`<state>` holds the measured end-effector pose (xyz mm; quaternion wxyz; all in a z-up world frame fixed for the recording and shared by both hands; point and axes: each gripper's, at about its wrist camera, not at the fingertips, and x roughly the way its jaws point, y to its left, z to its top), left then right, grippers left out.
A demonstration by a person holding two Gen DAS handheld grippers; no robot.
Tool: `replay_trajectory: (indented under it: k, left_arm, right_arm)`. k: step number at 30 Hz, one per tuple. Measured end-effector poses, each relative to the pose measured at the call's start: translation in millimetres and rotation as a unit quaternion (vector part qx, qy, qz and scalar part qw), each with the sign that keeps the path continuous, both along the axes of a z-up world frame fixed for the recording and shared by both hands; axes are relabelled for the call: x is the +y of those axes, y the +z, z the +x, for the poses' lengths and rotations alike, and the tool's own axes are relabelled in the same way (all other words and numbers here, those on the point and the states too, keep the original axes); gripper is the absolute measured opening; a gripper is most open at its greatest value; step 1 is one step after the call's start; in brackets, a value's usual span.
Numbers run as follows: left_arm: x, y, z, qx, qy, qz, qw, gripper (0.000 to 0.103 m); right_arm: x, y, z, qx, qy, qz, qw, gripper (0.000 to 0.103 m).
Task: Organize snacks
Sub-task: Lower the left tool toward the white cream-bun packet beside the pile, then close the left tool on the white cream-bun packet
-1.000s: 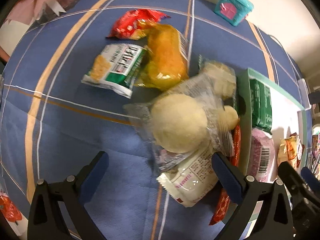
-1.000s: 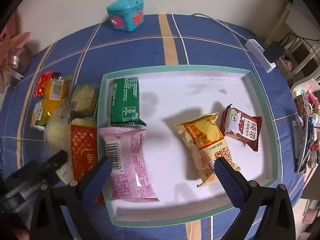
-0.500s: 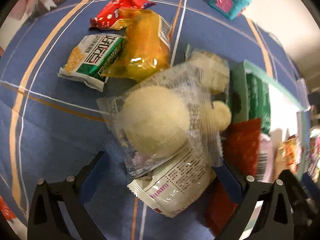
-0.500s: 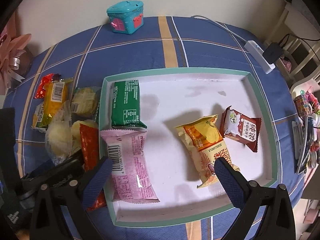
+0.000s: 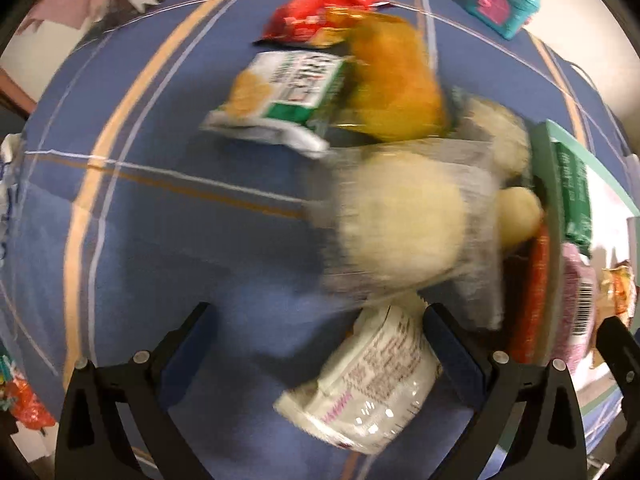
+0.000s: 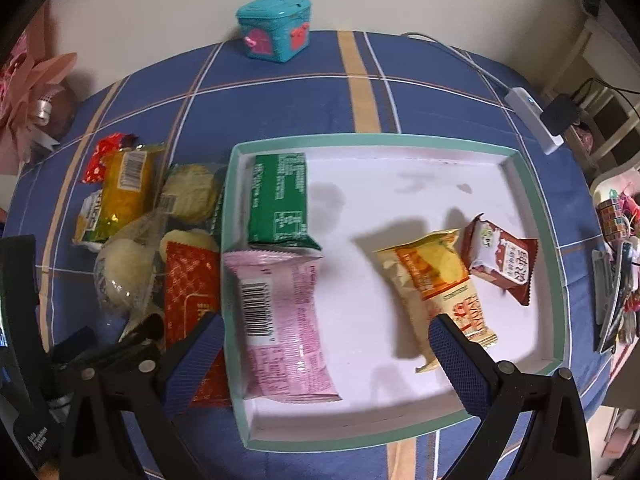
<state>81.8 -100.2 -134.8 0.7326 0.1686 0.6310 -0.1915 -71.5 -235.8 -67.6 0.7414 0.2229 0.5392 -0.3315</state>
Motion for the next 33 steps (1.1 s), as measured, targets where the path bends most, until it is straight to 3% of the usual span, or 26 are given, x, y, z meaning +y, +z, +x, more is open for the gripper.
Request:
replay_trajectory:
  k: [6,13,15,30,33]
  left_arm:
    - [22,3,18,-0.032,0.035,0.036,0.9982,0.102]
    - [41,17,23,-0.029,0.049,0.011,0.9983,0.102]
    - [41,18,13,-0.018,0.040,-0.004,0.9990,0.102]
    - [6,6,-66,-0.015,-0.005,0.008,0.9998,0.101]
    - [4,8,-78,-0.012,-0.014,0.002,0.9998,0.095]
  right_arm:
    - [16,-7,11,0.012,0.020,0.000,1.000,0.103]
    - [37,-25,30,0.046,0.050,-0.006,0.998,0.103]
    - [42,-28,31,0.054,0.056,-0.012,0.997,0.103]
    - [47,-12,2,0.041,0.031,-0.016,0.999,0.103]
    - [48,-10,-4,0.036,0.030,-0.011,0.999,0.103]
